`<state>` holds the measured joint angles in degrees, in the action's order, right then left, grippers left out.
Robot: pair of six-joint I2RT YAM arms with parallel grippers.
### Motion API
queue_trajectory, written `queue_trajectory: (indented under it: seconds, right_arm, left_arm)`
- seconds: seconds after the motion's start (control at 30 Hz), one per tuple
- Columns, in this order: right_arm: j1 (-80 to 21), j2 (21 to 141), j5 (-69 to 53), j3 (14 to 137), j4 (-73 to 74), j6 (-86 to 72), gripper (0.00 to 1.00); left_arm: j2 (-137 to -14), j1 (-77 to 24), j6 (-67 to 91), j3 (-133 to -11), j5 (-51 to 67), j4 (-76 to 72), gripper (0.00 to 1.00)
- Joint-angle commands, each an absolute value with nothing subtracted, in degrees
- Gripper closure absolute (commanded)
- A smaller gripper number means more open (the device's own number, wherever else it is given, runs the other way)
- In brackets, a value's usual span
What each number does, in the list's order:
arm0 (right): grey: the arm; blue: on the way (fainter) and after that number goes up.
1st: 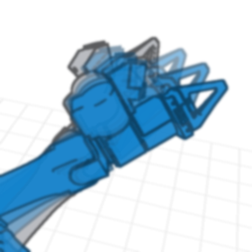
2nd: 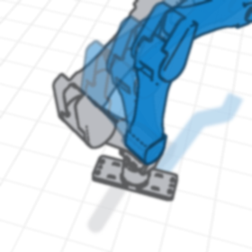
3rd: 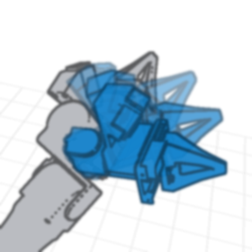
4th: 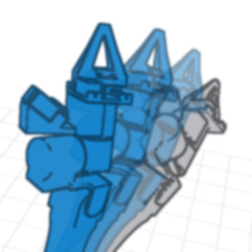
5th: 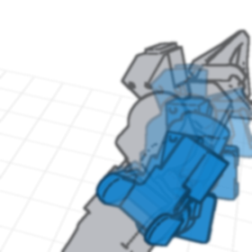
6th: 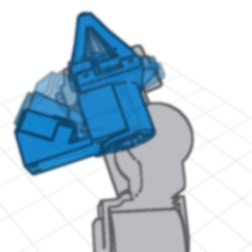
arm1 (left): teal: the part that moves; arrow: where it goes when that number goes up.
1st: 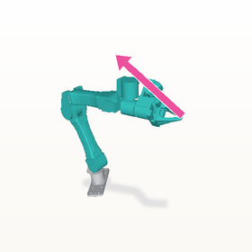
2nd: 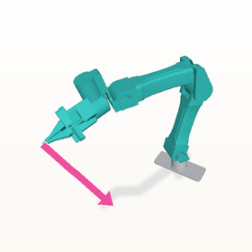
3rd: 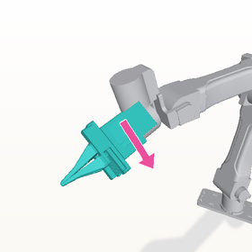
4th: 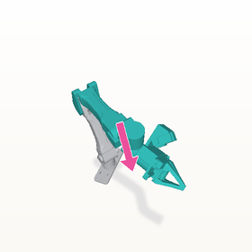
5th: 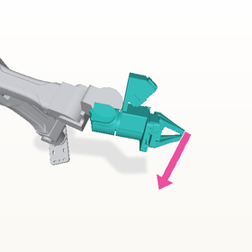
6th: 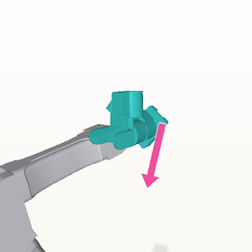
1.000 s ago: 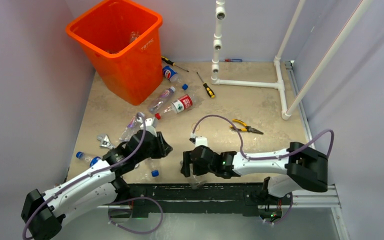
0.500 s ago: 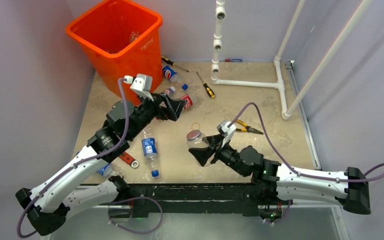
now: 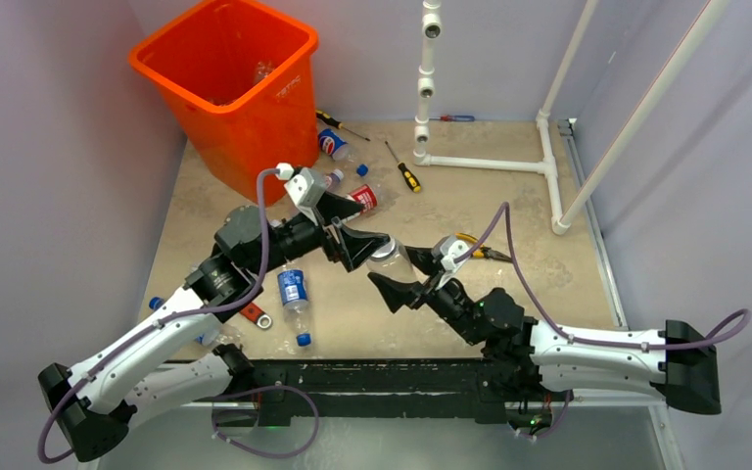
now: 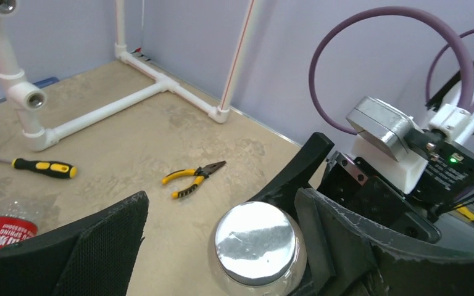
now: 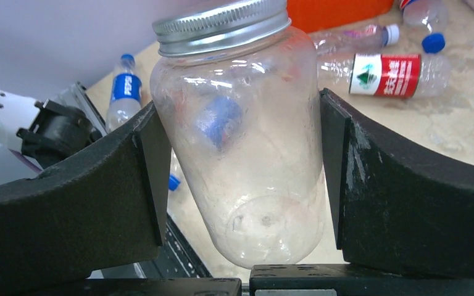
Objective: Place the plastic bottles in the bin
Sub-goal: Pick up the plastic bottle from the corner of the board.
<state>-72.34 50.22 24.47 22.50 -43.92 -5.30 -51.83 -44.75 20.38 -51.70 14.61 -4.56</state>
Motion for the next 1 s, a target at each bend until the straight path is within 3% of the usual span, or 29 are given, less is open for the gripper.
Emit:
queue_trajectory:
  seconds: [0.0, 0.17, 0.43, 0.77, 0.97]
  right_arm:
    - [-72.5, 48.5, 24.6, 21.9, -52.0, -0.8, 1.00]
    - [-72.5, 47.0, 24.7, 20.8, -52.4, 1.0, 1.00]
    - [-72.4, 46.8, 24.8, 20.3, -53.1, 1.9, 1.00]
    - [-72.4, 46.7, 25.8, 20.2, -53.2, 2.2, 1.00]
    - [-72.5, 46.8, 27.2, 20.0, -52.9, 1.9, 1.00]
  left_arm:
    - [-50.1, -44.8, 20.1, -50.9, 19.6, -9.1, 0.13]
    - [-51.5, -44.8, 22.1, -50.6, 22.5, -10.6, 0.18]
    - [-54.4, -44.8, 24.6, -50.0, 24.6, -12.1, 0.11]
    - [-57.3, -44.8, 26.0, -49.6, 30.3, -14.7, 0.29]
    - [-57.9, -44.7, 26.6, -49.4, 32.4, -15.5, 0.16]
